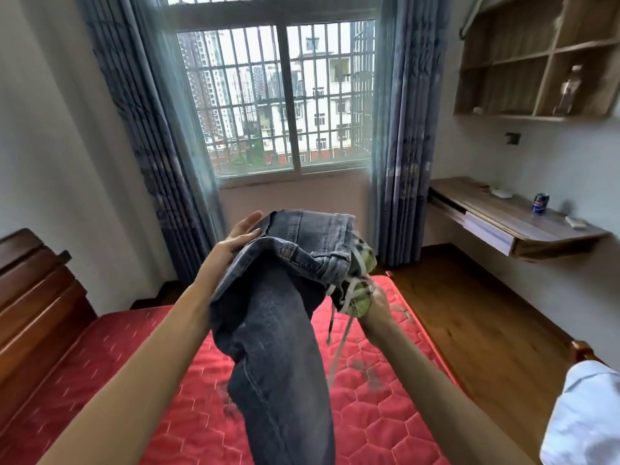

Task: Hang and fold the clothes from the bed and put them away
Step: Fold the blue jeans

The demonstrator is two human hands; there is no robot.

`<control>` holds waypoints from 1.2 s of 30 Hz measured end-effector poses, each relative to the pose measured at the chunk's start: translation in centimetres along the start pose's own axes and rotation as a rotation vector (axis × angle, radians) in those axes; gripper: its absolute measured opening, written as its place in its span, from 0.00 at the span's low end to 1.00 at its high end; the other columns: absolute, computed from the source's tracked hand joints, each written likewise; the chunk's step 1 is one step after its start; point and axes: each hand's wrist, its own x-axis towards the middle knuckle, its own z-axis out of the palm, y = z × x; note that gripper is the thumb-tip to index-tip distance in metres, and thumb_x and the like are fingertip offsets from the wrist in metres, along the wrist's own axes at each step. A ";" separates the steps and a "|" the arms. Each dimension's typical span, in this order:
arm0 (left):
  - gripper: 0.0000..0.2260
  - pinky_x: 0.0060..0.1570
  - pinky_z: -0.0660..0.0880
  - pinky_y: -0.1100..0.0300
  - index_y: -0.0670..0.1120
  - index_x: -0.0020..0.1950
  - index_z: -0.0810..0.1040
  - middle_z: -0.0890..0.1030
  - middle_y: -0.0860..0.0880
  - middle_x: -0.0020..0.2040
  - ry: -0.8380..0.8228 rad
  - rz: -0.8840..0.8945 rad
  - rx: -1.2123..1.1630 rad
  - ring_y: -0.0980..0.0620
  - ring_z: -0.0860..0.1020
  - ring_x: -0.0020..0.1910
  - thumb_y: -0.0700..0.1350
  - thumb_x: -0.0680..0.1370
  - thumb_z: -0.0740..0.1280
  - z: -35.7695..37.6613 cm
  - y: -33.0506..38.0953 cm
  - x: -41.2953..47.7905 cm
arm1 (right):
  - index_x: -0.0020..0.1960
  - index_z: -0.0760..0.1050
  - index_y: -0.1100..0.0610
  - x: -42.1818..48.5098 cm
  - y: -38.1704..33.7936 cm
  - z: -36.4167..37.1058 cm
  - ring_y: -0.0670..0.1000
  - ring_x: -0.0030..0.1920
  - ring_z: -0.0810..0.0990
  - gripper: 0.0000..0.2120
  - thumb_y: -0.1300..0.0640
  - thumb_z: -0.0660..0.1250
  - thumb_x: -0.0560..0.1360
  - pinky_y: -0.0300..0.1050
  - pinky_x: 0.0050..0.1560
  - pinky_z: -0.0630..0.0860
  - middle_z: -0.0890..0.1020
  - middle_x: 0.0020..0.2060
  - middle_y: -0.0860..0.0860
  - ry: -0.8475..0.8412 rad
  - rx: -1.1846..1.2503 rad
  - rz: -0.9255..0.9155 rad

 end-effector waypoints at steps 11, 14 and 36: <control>0.21 0.47 0.79 0.64 0.44 0.59 0.84 0.85 0.45 0.53 0.059 -0.147 0.538 0.53 0.81 0.47 0.40 0.66 0.70 -1.0 -5.8 -1.6 | 0.39 0.78 0.54 -4.6 -12.2 1.3 0.50 0.37 0.82 0.16 0.47 0.73 0.56 0.49 0.40 0.78 0.84 0.33 0.52 0.086 -0.946 -0.479; 0.48 0.74 0.63 0.56 0.52 0.76 0.69 0.59 0.48 0.79 -0.121 -0.166 0.865 0.53 0.62 0.75 0.57 0.57 0.81 0.1 -8.6 -2.1 | 0.42 0.78 0.54 -4.9 -13.5 2.6 0.51 0.41 0.83 0.14 0.51 0.77 0.62 0.50 0.44 0.79 0.84 0.37 0.51 0.132 -0.927 -0.545; 0.08 0.40 0.72 0.48 0.42 0.37 0.79 0.81 0.48 0.34 0.416 0.061 0.638 0.46 0.75 0.37 0.45 0.72 0.67 7.8 -11.7 0.6 | 0.56 0.79 0.58 -7.4 -23.1 -1.4 0.53 0.46 0.84 0.24 0.74 0.74 0.63 0.44 0.47 0.81 0.85 0.45 0.55 -0.212 -0.762 -0.219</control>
